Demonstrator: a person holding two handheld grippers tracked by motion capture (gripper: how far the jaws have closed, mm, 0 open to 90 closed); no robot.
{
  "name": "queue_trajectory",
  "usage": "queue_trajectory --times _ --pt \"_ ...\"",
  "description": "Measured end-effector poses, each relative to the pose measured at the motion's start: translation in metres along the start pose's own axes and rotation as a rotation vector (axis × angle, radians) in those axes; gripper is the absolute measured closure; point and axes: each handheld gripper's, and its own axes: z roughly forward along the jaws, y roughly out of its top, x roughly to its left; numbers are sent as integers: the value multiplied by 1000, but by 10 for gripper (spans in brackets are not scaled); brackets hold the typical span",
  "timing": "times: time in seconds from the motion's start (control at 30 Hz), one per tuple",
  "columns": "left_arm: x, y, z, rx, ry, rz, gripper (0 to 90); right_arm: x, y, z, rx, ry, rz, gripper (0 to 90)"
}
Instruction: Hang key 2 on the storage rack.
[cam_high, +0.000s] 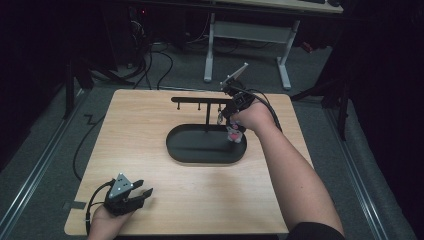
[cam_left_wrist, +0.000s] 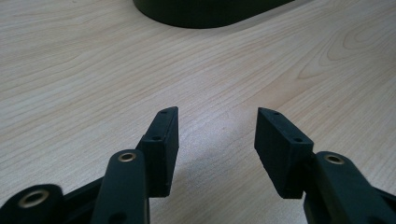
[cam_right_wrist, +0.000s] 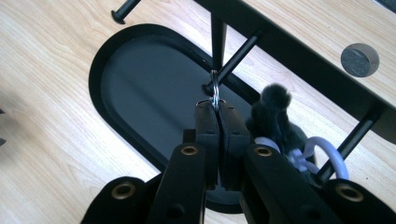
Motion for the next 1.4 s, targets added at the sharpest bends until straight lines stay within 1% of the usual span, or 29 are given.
queue_trajectory --times 0.17,0.27,0.3,0.33,0.43,0.5,0.57,0.6,0.7,0.77,0.83,0.87,0.9,0.93,1.03,1.1,1.13,1.17,1.2,1.27,1.33,1.37,1.4 --pt "0 0 1 11 -6 2 503 -2 6 1 30 -15 -20 888" --pt "0 -1 1 12 -9 1 502 -5 7 4 36 -7 -25 885" --pt "0 -1 1 13 -9 1 502 -5 7 4 40 -6 -13 883" --pt "1 -1 1 13 -10 1 502 -7 8 5 41 -1 -23 881" --pt "1 -1 3 15 -11 0 502 -9 8 5 31 -16 -14 876" --pt "1 -1 3 15 -11 0 501 -9 9 5 20 -23 2 876" --pt "1 -1 3 14 -12 1 501 -9 10 7 5 -43 -12 876" --pt "1 -1 3 16 -12 1 501 -8 11 7 5 -52 -7 877" --pt "1 -2 3 16 -12 -1 501 -7 13 11 -3 -75 -18 876" --pt "1 -2 3 16 -13 -1 501 -7 14 13 -6 -92 -5 867" --pt "1 -2 3 16 -14 -2 501 -7 14 14 -12 -110 -21 818" --pt "1 -2 3 17 -14 -3 501 -7 14 14 -15 -133 -28 765" --pt "1 -2 3 16 -16 -7 500 -7 13 13 -19 -140 -26 755" --pt "1 -2 3 18 -18 -7 499 -8 12 11 -21 -128 -15 747" --pt "1 -2 4 21 -18 -6 497 -5 10 3 -33 -125 -13 719" --pt "0 -1 4 25 -21 -2 497 -4 7 -3 -36 -123 -23 704" --pt "0 -1 4 26 -21 2 496 -2 6 -6 -33 -126 -14 690" --pt "-1 -1 4 23 -20 3 495 -1 4 -8 -38 -124 -25 678" --pt "-2 -1 4 22 -20 4 494 0 3 -10 -39 -120 -25 665" --pt "-2 -1 4 18 -20 3 492 3 0 -13 -46 -117 -31 639" --pt "-3 0 3 19 -21 3 491 6 -3 -16 -55 -110 -26 618" --pt "-2 0 2 20 -23 2 490 7 -4 -16 -58 -110 -34 610" --pt "-2 0 2 15 -20 1 490 9 -6 -17 -58 -106 -29 596"
